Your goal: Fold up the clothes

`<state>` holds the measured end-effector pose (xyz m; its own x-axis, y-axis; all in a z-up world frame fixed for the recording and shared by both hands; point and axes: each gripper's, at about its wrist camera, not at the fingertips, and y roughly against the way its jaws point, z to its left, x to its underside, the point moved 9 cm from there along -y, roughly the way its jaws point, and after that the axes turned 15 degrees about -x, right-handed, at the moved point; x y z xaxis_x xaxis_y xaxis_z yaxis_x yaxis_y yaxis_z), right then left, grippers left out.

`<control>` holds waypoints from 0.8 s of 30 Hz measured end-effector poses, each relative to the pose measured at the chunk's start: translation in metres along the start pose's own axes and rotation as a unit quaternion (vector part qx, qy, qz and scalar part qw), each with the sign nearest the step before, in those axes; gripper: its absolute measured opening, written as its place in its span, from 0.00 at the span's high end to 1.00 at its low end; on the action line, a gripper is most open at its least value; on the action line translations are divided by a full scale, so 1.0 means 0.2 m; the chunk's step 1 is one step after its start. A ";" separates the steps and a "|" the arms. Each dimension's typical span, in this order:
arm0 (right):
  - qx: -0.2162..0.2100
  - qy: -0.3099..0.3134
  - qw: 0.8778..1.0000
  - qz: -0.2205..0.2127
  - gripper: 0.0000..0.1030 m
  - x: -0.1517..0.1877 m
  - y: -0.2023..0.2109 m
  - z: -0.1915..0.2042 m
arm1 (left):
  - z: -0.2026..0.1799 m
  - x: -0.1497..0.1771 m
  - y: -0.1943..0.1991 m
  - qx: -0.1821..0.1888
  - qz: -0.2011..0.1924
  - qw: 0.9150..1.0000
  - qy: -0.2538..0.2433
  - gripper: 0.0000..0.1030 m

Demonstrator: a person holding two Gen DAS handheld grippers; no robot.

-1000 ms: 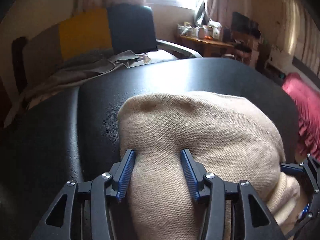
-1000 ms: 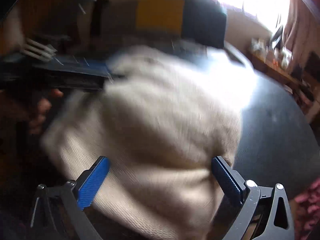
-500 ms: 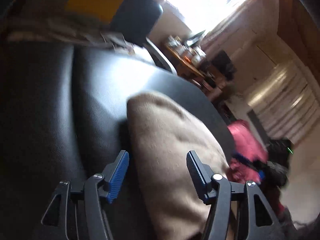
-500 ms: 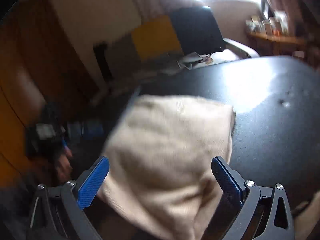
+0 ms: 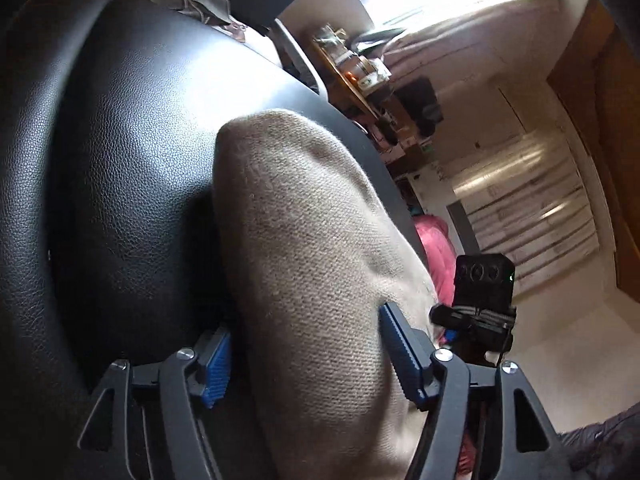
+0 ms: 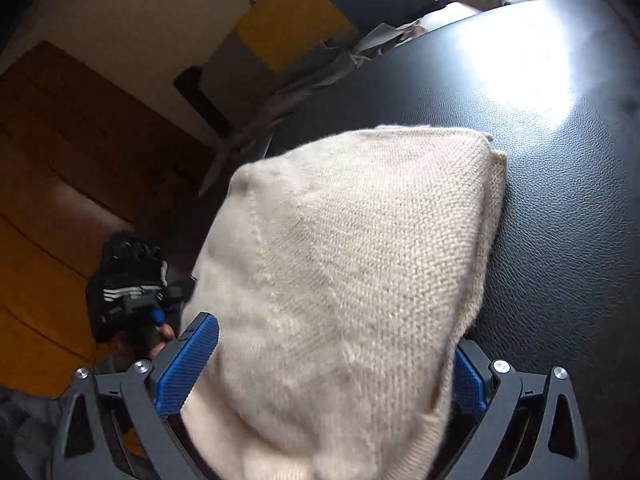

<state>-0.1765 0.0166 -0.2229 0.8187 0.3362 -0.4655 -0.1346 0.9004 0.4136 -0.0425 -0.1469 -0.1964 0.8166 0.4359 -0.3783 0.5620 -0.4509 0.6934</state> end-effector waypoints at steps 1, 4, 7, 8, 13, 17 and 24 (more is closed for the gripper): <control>0.003 0.002 1.000 -0.003 0.00 -0.01 -0.01 0.00 | 0.01 0.01 0.00 -0.007 -0.002 1.000 0.006 0.49; 0.025 0.016 1.000 -0.004 0.08 -0.02 -0.06 0.03 | 0.01 0.04 0.05 -0.012 -0.024 1.000 0.015 0.59; 0.007 0.017 1.000 0.007 0.42 0.02 -0.14 0.09 | 0.03 0.14 0.20 -0.024 -0.056 0.998 0.016 0.61; -0.006 0.014 1.000 0.010 0.42 0.05 -0.18 0.12 | 0.05 0.17 0.26 -0.027 -0.064 0.997 0.016 0.61; -0.115 -0.023 0.992 0.042 0.42 0.18 -0.43 0.32 | 0.15 0.32 0.70 -0.036 -0.132 0.990 0.026 0.62; -0.216 -0.036 0.971 0.094 0.42 0.23 -0.78 0.64 | 0.22 0.37 1.12 -0.039 -0.219 0.974 0.036 0.62; -0.340 0.043 0.923 0.178 0.42 0.12 -1.43 1.46 | 0.40 0.41 2.08 -0.114 -0.416 0.901 0.046 0.62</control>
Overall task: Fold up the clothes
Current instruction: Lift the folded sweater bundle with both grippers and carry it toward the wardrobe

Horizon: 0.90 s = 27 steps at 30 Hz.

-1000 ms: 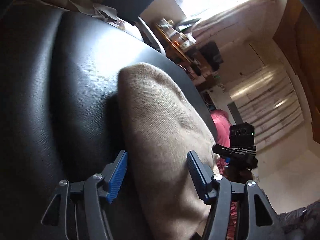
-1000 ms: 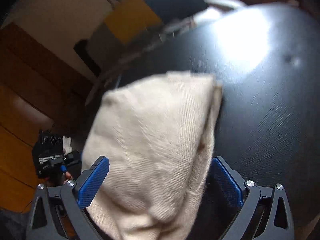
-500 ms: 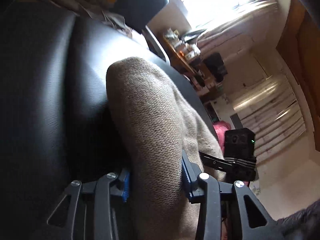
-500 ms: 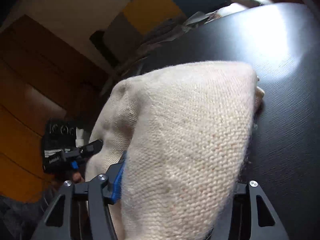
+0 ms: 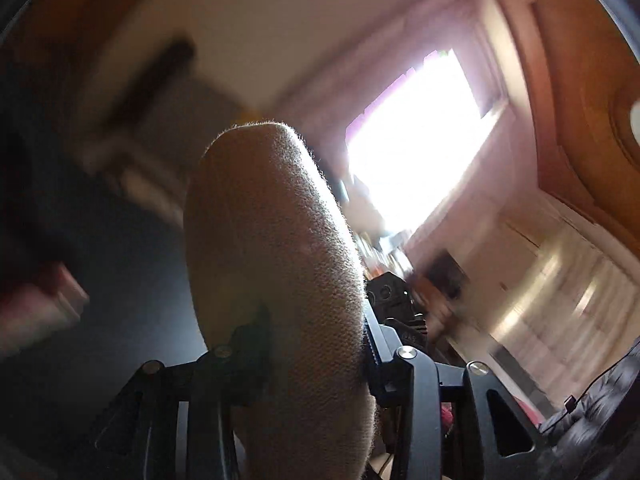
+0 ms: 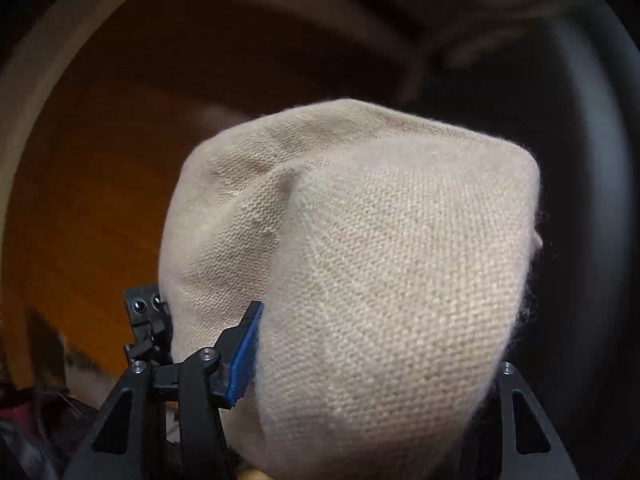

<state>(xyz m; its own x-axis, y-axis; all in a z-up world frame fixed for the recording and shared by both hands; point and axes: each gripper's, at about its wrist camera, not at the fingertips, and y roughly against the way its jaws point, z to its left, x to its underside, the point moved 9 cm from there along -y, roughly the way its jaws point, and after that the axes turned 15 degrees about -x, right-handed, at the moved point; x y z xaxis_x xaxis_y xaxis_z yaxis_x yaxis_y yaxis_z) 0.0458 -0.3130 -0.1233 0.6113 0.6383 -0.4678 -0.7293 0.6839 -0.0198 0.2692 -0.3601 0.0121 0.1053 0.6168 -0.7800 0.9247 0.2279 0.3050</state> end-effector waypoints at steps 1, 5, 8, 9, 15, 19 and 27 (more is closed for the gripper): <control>-0.018 0.021 0.999 0.017 0.42 -0.10 -0.16 0.07 | 0.04 -0.12 0.11 -0.016 -0.037 0.999 -0.006 0.62; -0.079 0.115 0.987 0.082 0.42 -0.44 -0.79 0.41 | 0.20 -0.53 0.49 -0.089 -0.168 0.981 -0.027 0.61; -0.092 0.165 0.973 0.130 0.40 -0.60 -1.23 0.56 | 0.45 -0.67 0.63 -0.165 -0.199 0.966 0.008 0.61; -0.087 0.176 0.970 0.146 0.39 -0.63 -1.36 0.58 | 0.56 -0.67 0.62 -0.195 -0.186 0.963 0.028 0.61; 0.062 0.154 0.954 0.251 0.32 -0.58 -1.88 0.08 | 1.29 -0.39 0.51 -0.313 -0.078 0.929 0.184 0.54; 0.038 0.131 0.963 0.231 0.19 -0.59 -1.92 -0.06 | 1.29 -0.37 0.59 -0.324 -0.104 0.922 0.187 0.52; 0.092 0.223 0.942 0.233 0.05 -0.66 -1.88 0.11 | 1.03 -0.45 0.76 -0.444 -0.150 0.875 0.120 0.52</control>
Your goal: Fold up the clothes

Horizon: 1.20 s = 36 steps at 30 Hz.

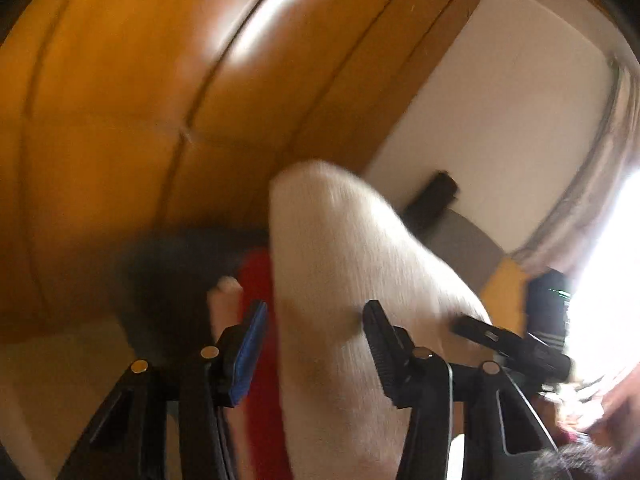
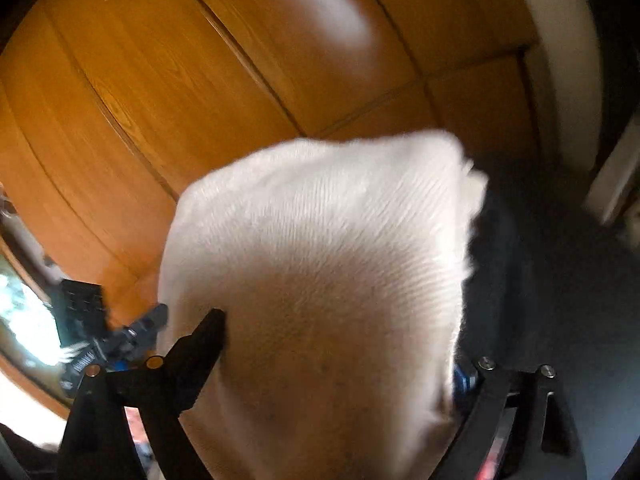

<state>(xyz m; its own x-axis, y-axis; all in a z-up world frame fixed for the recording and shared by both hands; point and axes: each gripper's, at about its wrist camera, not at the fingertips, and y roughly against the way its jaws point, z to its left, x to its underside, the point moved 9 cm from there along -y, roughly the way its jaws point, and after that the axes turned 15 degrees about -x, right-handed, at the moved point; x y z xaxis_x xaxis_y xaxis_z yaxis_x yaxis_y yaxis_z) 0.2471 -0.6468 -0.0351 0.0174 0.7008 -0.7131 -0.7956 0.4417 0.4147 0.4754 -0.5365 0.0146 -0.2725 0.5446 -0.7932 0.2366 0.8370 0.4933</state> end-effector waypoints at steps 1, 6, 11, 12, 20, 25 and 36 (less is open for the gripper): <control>0.025 0.023 0.999 -0.007 0.01 -0.02 0.05 0.01 | -0.01 -0.03 0.05 -0.007 -0.022 1.000 -0.008 0.51; 0.113 0.169 0.978 -0.045 0.01 -0.11 0.25 0.17 | -0.21 -0.13 0.16 0.010 -0.090 0.994 -0.064 0.38; 0.090 0.249 0.964 0.020 0.01 0.00 -0.10 0.39 | -0.27 -0.09 -0.10 -0.037 -0.026 0.992 -0.117 0.38; 0.091 0.250 0.963 0.041 0.01 0.03 -0.17 0.37 | -0.25 -0.09 -0.16 -0.053 -0.013 0.991 -0.126 0.38; 0.128 0.187 0.970 0.081 0.00 0.11 -0.54 0.07 | -0.02 -0.01 -0.36 -0.067 0.033 0.992 -0.097 0.30; 0.149 0.193 0.966 0.082 0.00 0.07 -0.56 0.09 | 0.05 0.01 -0.23 -0.060 0.019 0.993 -0.101 0.24; 0.255 0.132 0.958 -0.017 0.00 0.05 -0.22 0.20 | 0.02 0.05 0.31 -0.176 -0.063 0.975 -0.117 0.23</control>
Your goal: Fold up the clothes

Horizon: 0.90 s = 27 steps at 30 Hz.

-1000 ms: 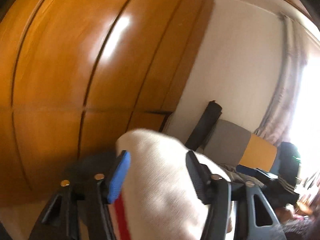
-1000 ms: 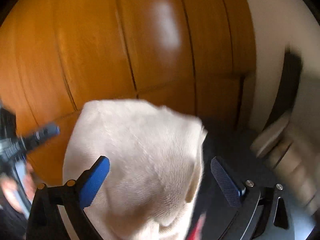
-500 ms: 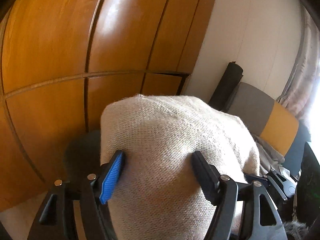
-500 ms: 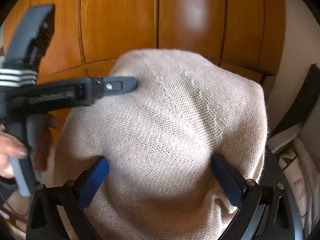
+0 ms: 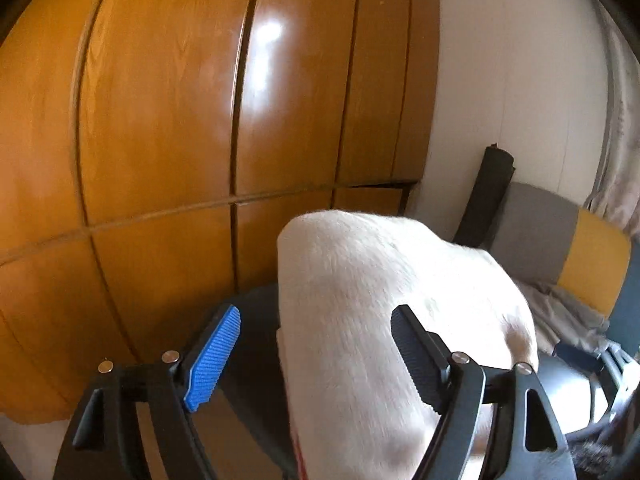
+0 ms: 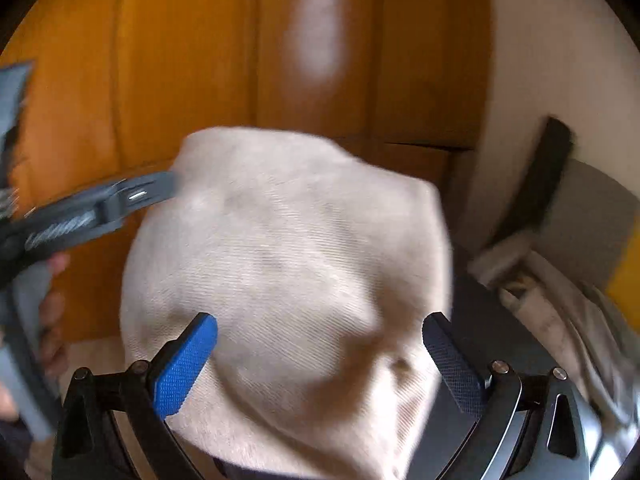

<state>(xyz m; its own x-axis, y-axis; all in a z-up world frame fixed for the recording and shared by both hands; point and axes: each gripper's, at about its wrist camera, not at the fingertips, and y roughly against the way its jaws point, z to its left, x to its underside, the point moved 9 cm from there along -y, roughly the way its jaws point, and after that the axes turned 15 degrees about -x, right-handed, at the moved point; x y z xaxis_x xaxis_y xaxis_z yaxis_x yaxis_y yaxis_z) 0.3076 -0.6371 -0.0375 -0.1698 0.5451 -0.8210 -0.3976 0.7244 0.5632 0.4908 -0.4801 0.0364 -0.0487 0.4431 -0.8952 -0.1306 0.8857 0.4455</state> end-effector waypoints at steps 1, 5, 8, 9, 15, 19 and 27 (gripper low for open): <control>0.016 -0.011 1.000 -0.007 0.00 -0.01 0.04 0.03 | 0.01 0.02 0.06 -0.006 -0.006 1.000 -0.005 0.23; 0.074 -0.038 0.996 -0.024 0.00 0.09 0.35 0.04 | 0.04 0.08 0.26 -0.022 -0.013 1.000 -0.012 0.27; 0.053 -0.036 0.997 -0.030 0.00 0.12 0.48 0.09 | 0.09 0.07 0.40 -0.007 -0.024 1.000 -0.003 0.28; 0.048 -0.032 0.998 -0.027 0.00 0.12 0.49 0.11 | 0.10 0.06 0.43 -0.011 -0.036 0.999 -0.010 0.33; 0.065 0.013 0.998 -0.009 0.00 0.16 0.51 0.27 | 0.16 0.00 0.55 -0.030 -0.071 0.996 -0.036 0.46; 0.070 0.023 0.997 -0.016 0.00 0.14 0.51 0.32 | 0.11 0.03 0.50 -0.001 -0.034 0.999 -0.036 0.46; 0.061 0.035 0.998 -0.002 0.00 0.16 0.44 0.37 | 0.01 0.05 0.43 0.013 -0.008 1.000 -0.027 0.46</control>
<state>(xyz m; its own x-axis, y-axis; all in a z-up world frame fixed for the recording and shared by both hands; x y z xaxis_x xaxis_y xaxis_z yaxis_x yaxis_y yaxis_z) 0.3333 -0.5251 -0.0072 -0.2336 0.5140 -0.8254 -0.2869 0.7746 0.5636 0.4804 -0.3984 0.0657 0.0072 0.4343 -0.9007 -0.1048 0.8961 0.4313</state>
